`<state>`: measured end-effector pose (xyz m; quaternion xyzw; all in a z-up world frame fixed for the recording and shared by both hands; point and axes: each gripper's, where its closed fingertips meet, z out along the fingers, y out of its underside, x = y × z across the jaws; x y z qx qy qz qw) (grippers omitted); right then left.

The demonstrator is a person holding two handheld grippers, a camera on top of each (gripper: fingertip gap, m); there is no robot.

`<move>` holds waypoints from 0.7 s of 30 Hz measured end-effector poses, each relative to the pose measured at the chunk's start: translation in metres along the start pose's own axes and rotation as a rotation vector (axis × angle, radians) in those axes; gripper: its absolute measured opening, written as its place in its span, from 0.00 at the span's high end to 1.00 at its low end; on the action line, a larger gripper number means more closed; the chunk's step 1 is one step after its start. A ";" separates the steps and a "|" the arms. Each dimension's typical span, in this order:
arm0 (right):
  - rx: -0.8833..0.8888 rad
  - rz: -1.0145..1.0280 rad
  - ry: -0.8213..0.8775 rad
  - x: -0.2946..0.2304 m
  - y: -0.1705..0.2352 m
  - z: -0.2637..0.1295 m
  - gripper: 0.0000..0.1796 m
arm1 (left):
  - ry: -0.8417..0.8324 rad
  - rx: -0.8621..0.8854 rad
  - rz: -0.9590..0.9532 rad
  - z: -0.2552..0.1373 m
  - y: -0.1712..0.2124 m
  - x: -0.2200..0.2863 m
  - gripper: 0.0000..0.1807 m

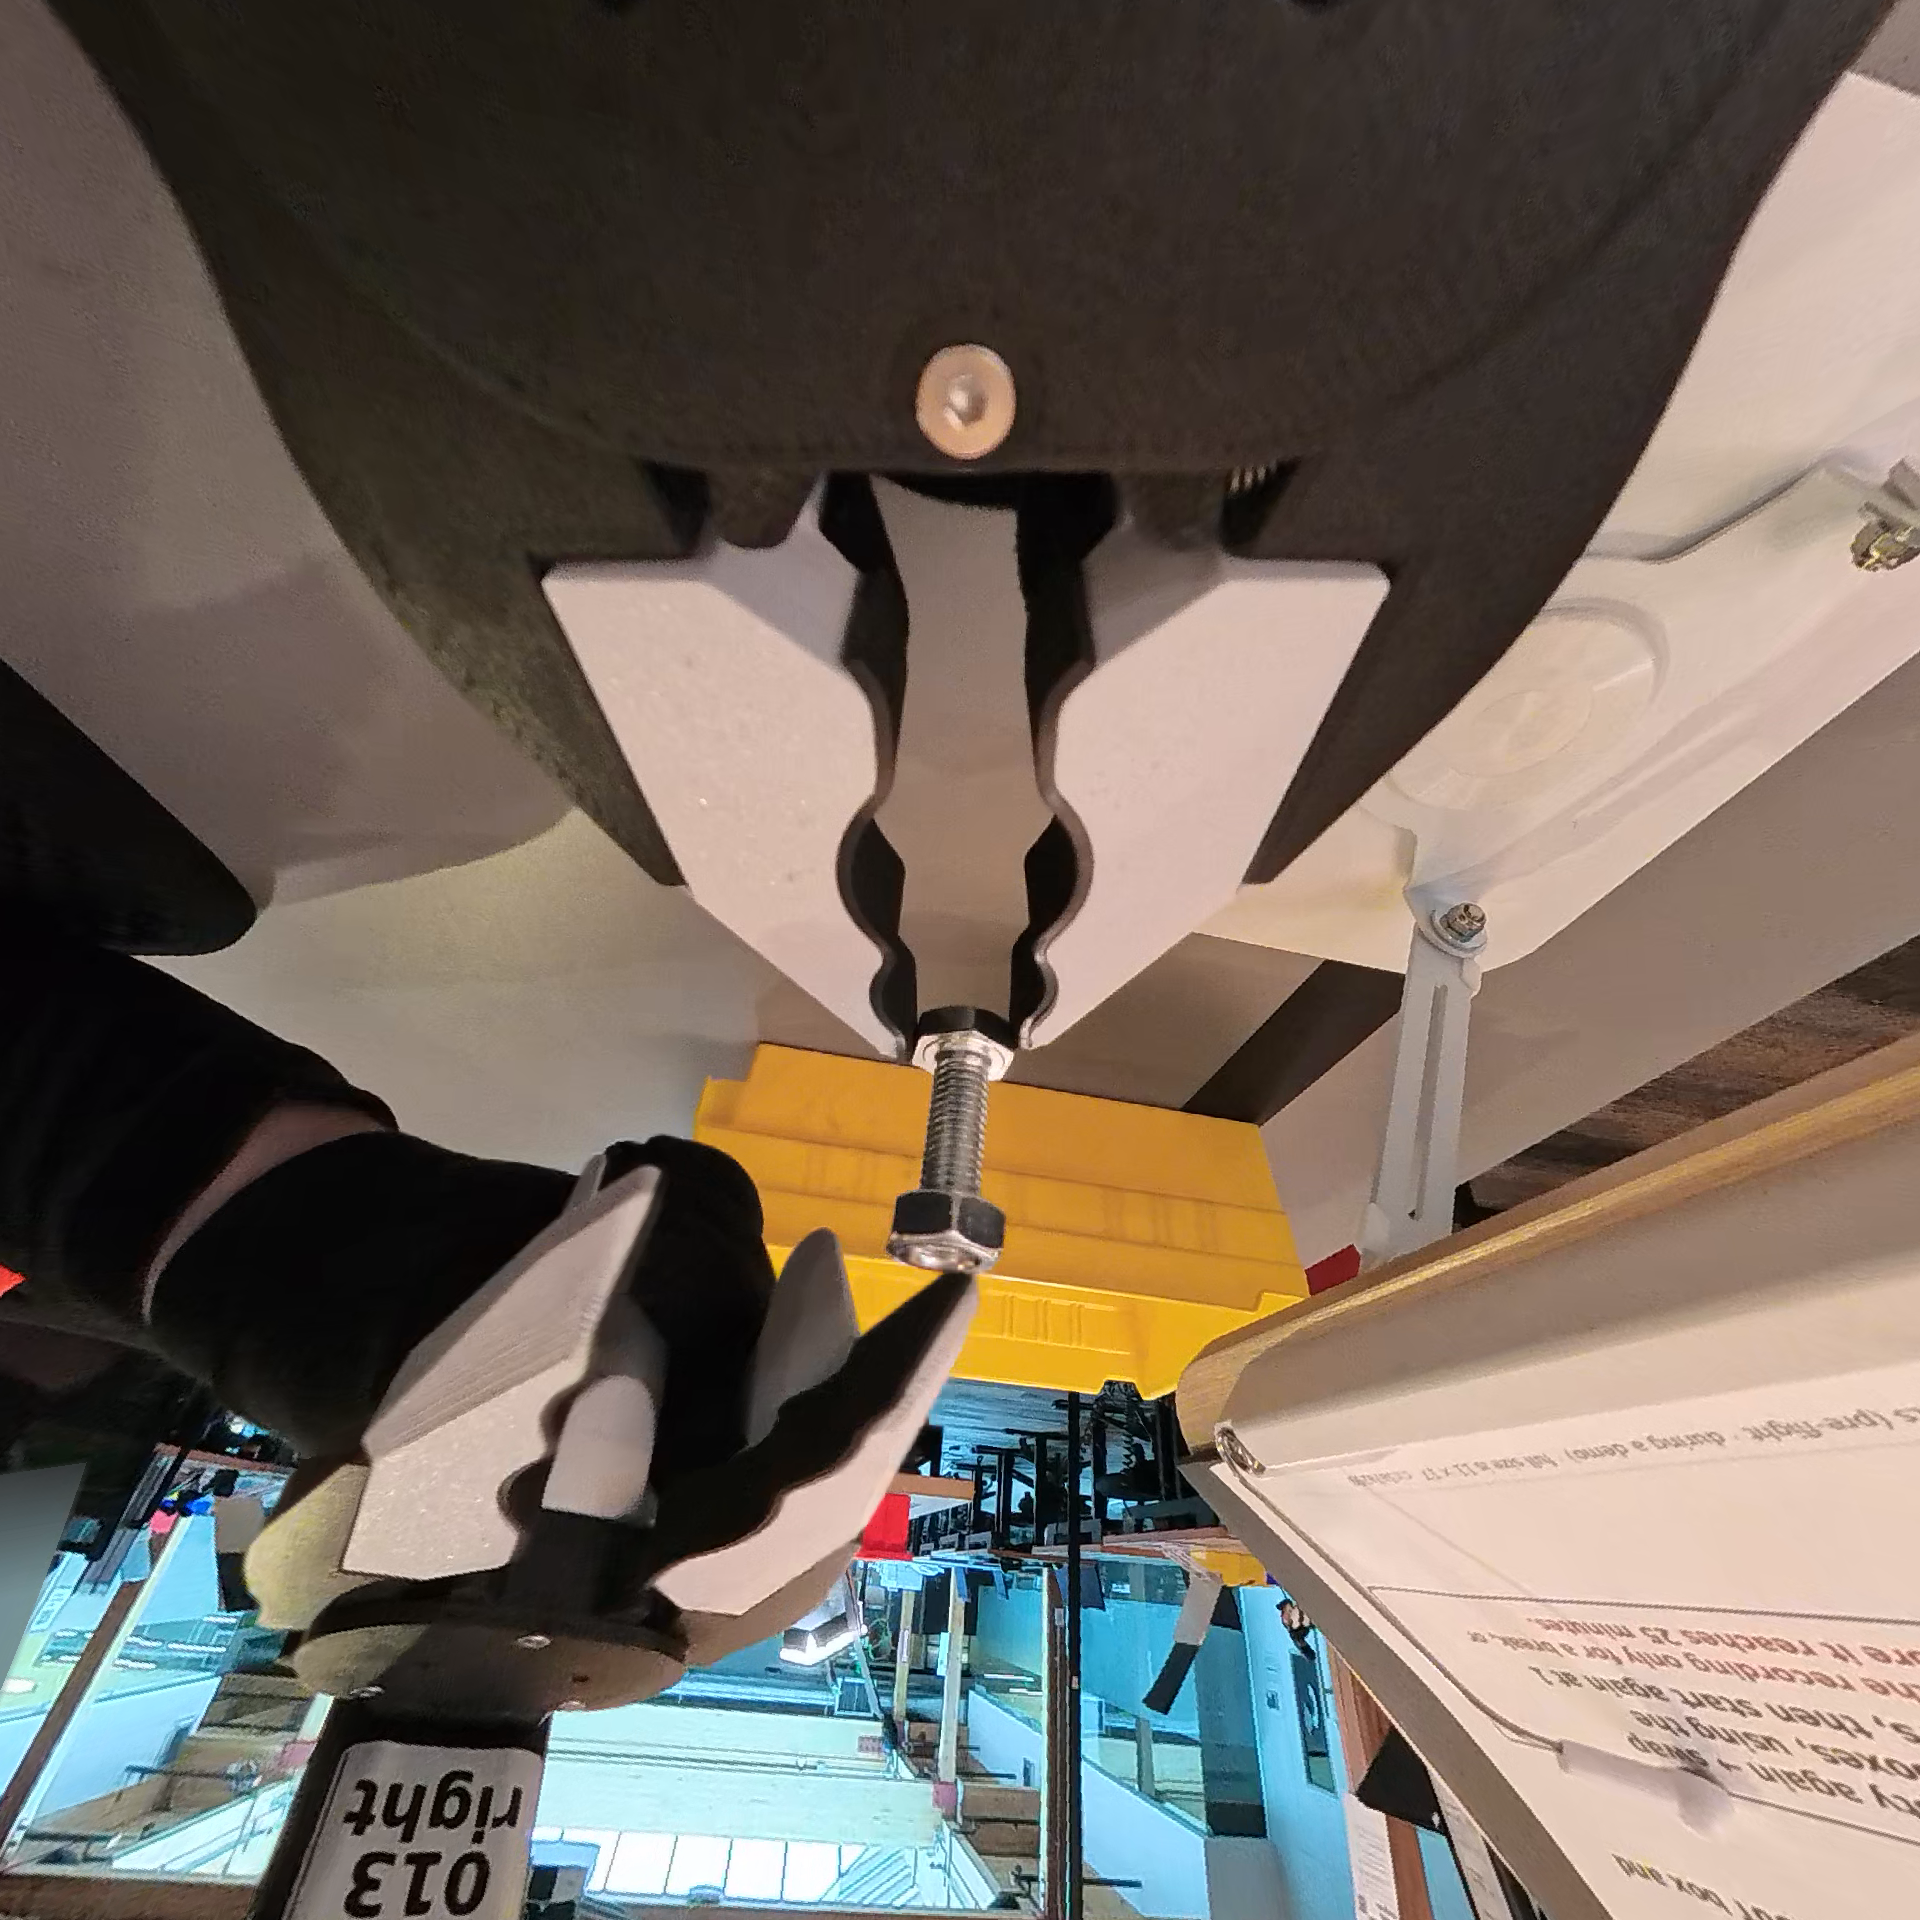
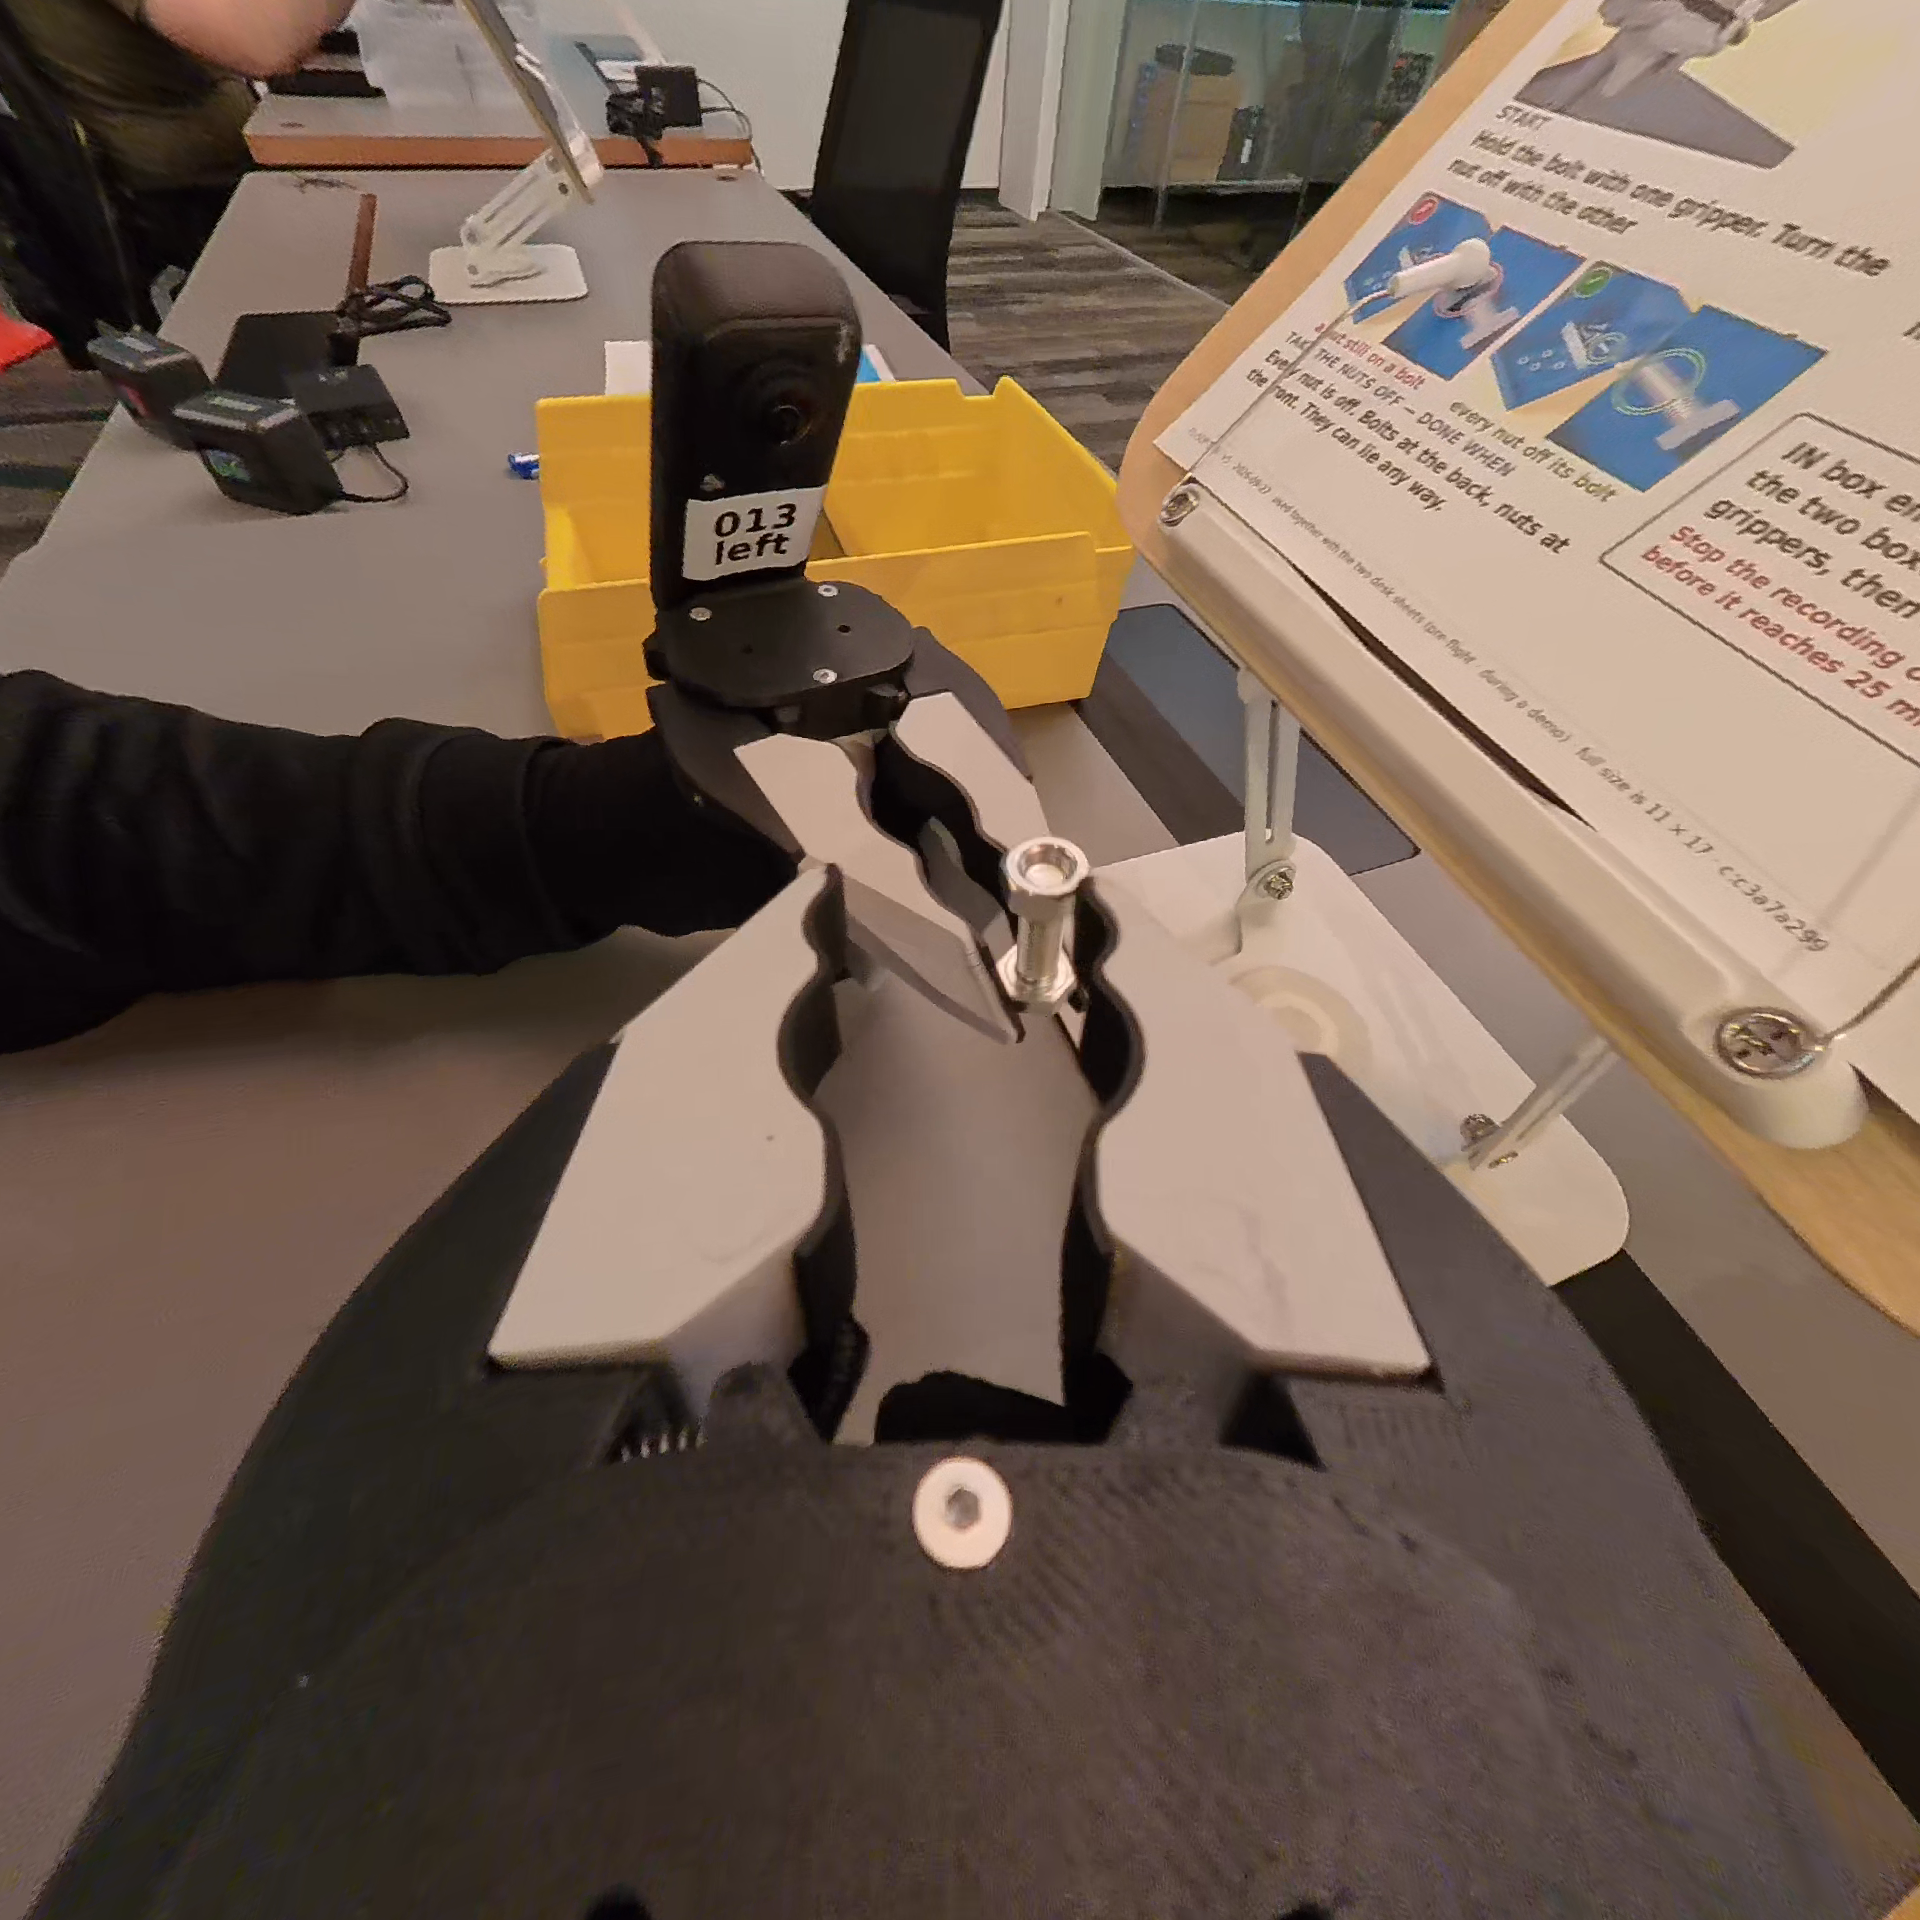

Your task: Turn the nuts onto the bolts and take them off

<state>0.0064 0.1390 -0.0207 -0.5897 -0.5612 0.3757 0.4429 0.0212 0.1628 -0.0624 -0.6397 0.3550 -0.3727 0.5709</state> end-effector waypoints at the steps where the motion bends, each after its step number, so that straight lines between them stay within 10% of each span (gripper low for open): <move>1: -0.008 -0.009 -0.014 -0.003 0.001 0.000 0.84 | -0.001 -0.002 0.001 0.000 0.000 0.000 0.91; 21: 0.009 -0.014 0.029 0.003 -0.004 -0.003 0.74 | -0.017 -0.013 -0.005 -0.002 -0.001 -0.003 0.91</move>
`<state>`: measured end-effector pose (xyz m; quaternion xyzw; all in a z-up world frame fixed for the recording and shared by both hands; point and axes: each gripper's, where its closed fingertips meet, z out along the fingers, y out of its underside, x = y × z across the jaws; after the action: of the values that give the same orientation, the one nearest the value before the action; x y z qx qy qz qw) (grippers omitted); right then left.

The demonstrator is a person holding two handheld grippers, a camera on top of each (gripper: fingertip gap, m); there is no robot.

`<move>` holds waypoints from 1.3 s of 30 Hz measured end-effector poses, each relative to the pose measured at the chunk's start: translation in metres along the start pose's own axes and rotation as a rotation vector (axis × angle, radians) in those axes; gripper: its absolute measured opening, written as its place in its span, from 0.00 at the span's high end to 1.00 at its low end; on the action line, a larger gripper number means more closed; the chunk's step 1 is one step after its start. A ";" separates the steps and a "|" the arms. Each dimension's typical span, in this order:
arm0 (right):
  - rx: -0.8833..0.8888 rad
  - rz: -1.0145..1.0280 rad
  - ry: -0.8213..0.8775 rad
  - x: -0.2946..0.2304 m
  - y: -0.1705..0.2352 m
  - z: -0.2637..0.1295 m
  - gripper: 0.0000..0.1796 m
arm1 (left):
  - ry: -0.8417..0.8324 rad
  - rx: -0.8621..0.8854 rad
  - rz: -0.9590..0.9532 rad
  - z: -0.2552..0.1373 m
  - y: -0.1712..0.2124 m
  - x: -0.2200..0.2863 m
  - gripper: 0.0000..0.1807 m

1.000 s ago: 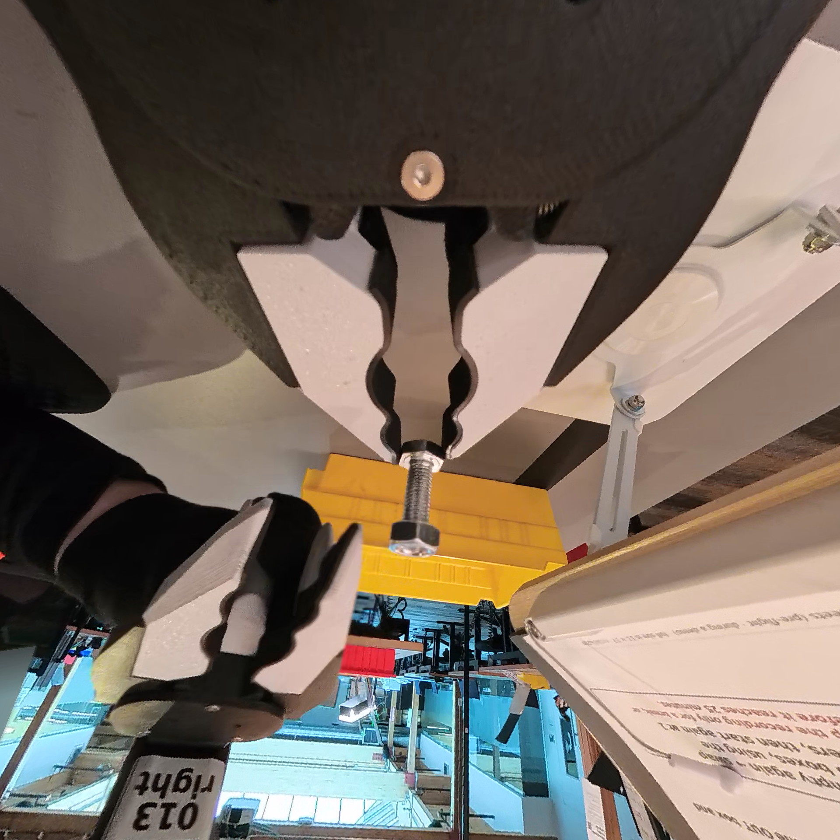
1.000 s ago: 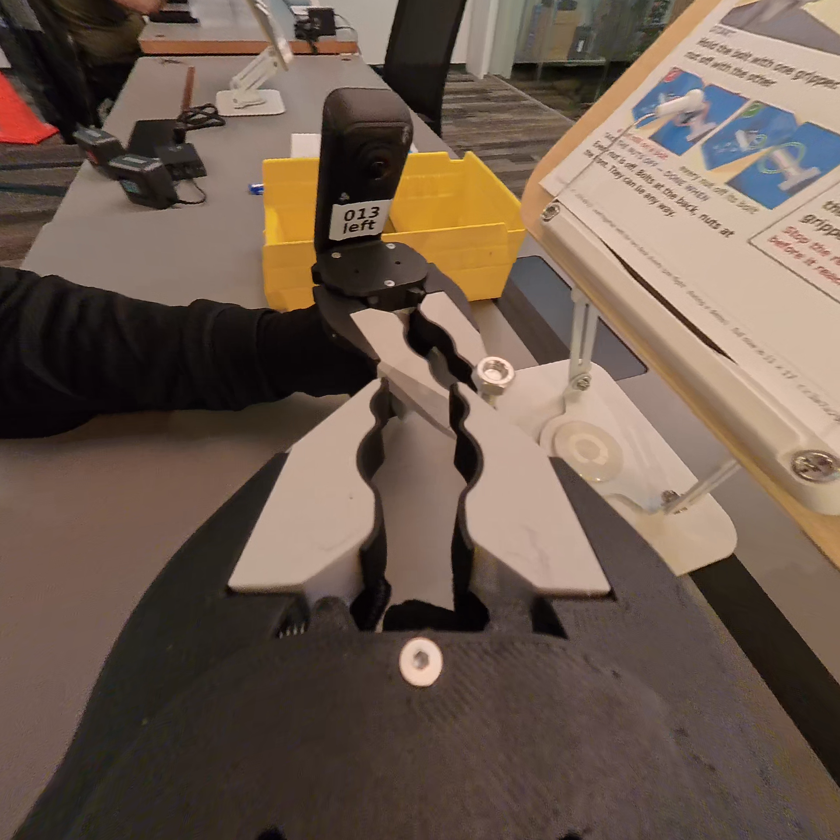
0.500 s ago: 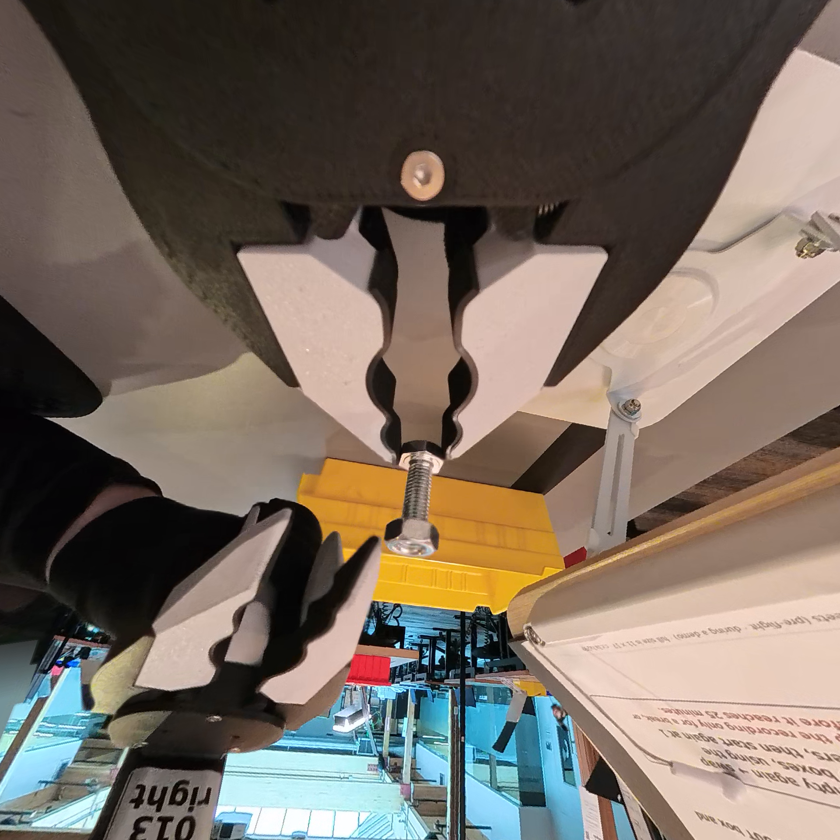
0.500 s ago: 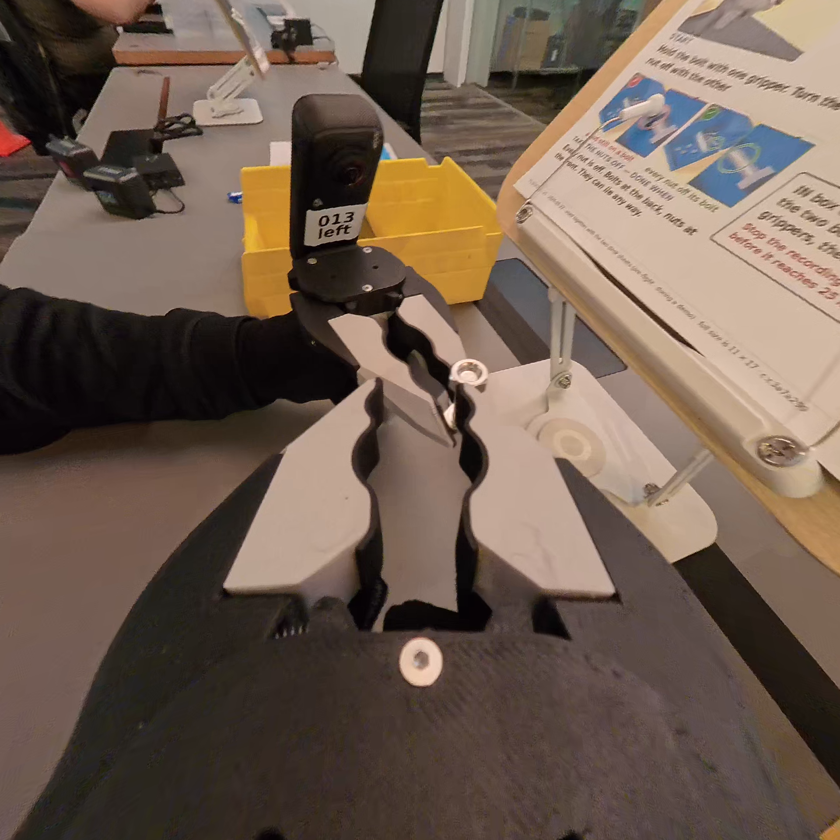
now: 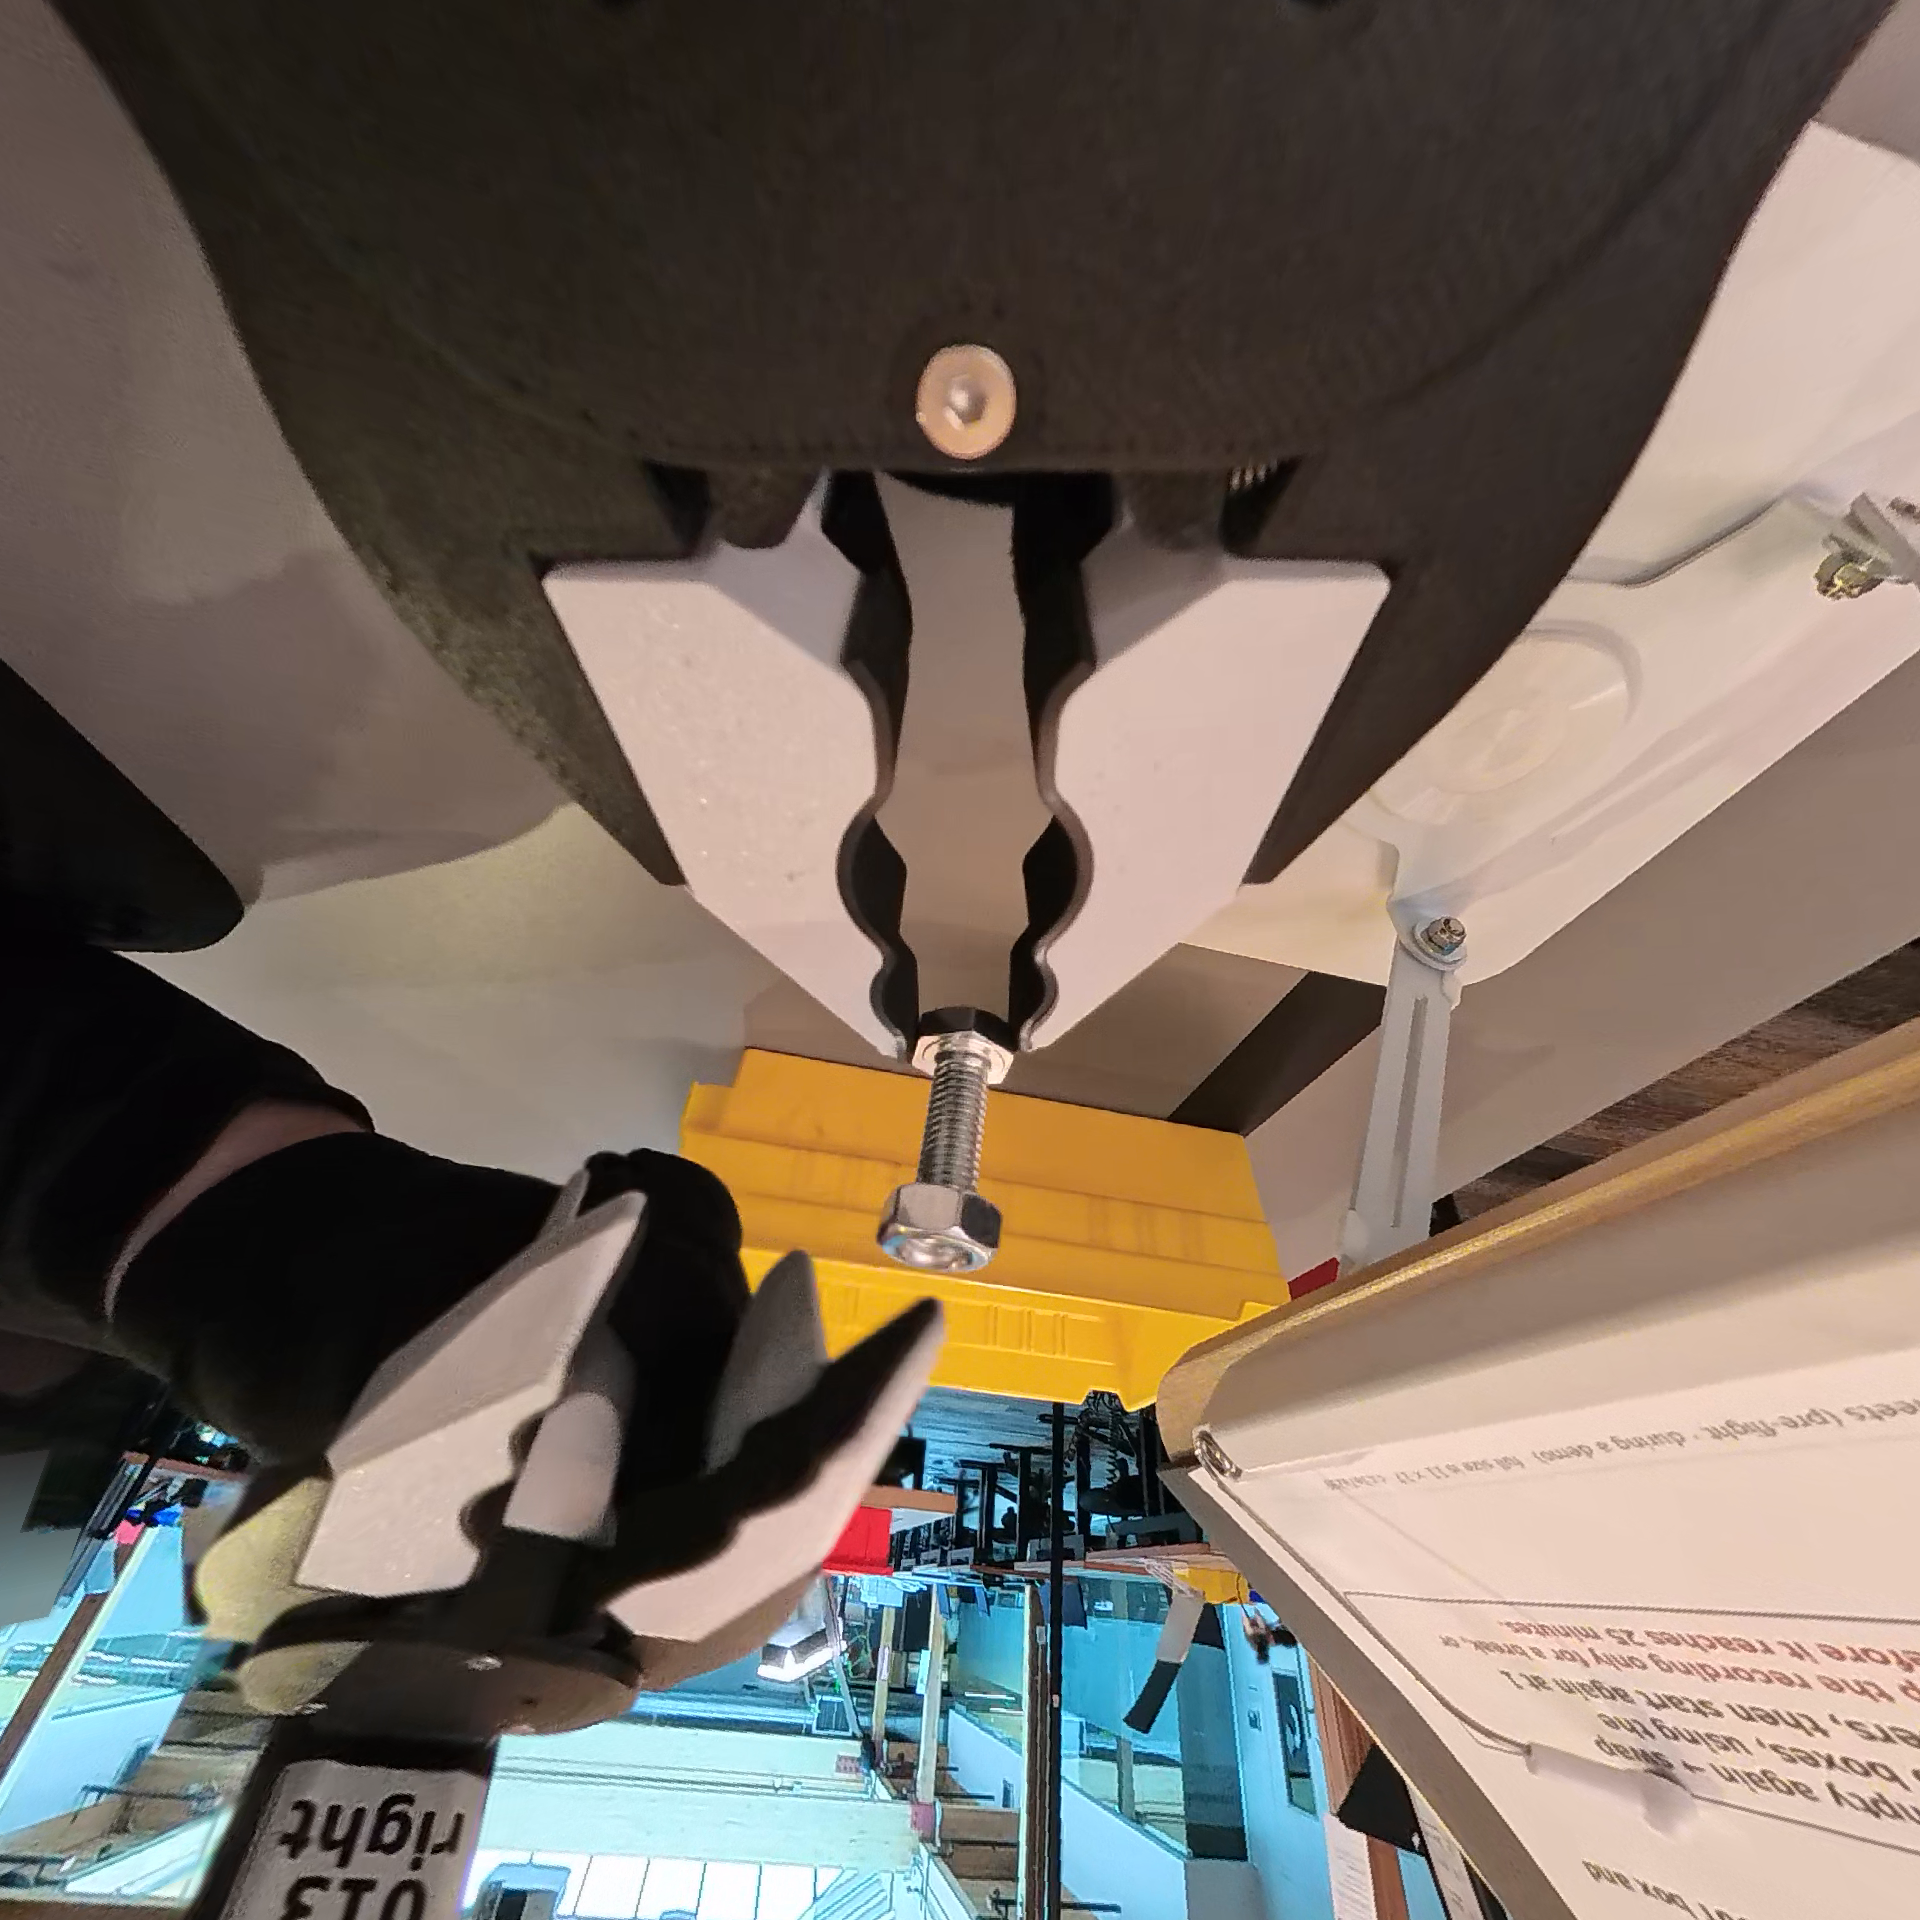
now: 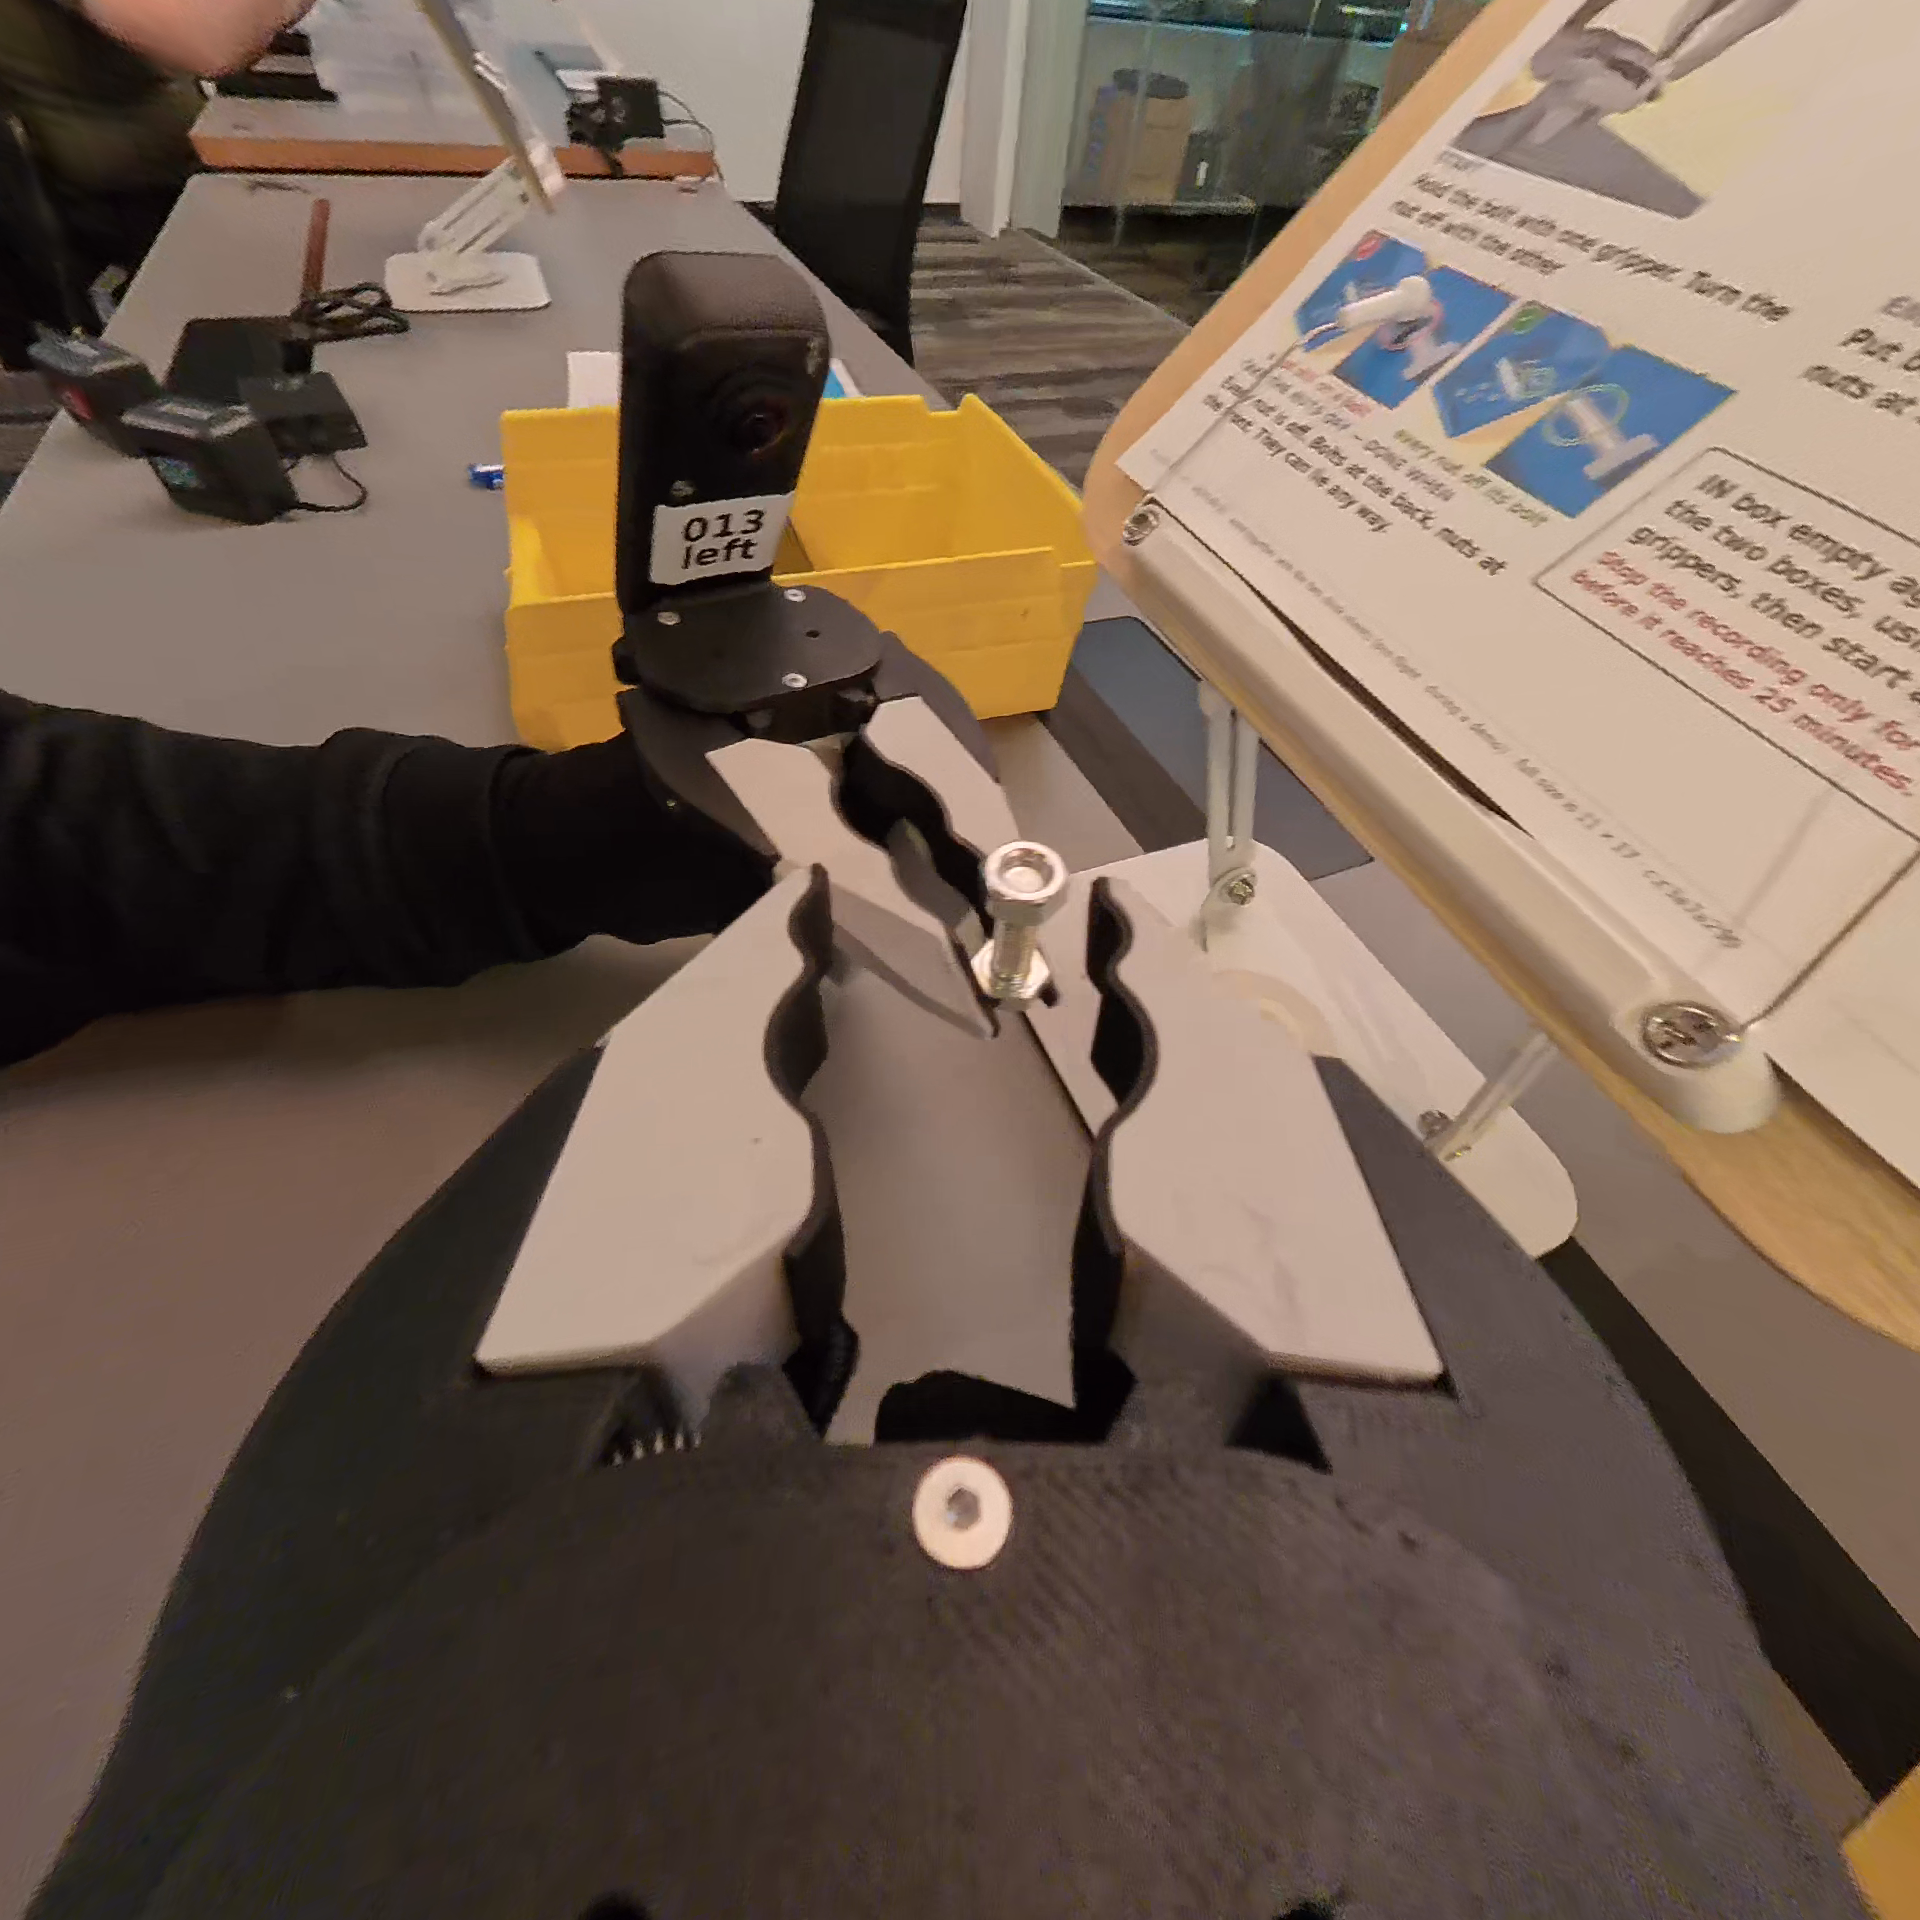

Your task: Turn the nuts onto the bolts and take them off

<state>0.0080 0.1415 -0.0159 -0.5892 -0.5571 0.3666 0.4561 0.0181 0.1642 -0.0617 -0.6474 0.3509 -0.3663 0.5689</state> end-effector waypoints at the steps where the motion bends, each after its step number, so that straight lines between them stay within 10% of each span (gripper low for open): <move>1: -0.001 0.005 0.008 0.003 0.001 0.000 0.71 | 0.003 -0.002 0.002 0.001 0.000 0.001 0.91; 7: -0.032 -0.016 -0.032 -0.006 0.007 0.007 0.71 | 0.006 -0.011 0.003 0.002 0.002 0.002 0.91; 11: -0.054 -0.023 -0.092 -0.018 0.011 0.002 0.90 | 0.002 0.000 -0.011 0.000 0.001 -0.001 0.91; 18: -0.026 0.001 -0.004 0.000 0.006 0.004 0.68 | 0.007 -0.010 -0.007 0.002 0.002 0.001 0.91; 24: -0.049 -0.024 -0.089 -0.017 0.011 0.003 0.91 | 0.002 -0.009 -0.015 0.001 0.003 -0.001 0.91; 31: -0.007 -0.010 -0.004 0.002 0.004 0.006 0.63 | 0.011 -0.015 -0.012 0.003 0.003 0.002 0.91; 39: -0.006 -0.024 -0.087 -0.011 0.011 0.018 0.62 | 0.016 -0.013 -0.019 0.002 0.003 0.002 0.91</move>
<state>-0.0069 0.1337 -0.0329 -0.5673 -0.5847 0.3847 0.4339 0.0210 0.1634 -0.0651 -0.6513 0.3518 -0.3745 0.5583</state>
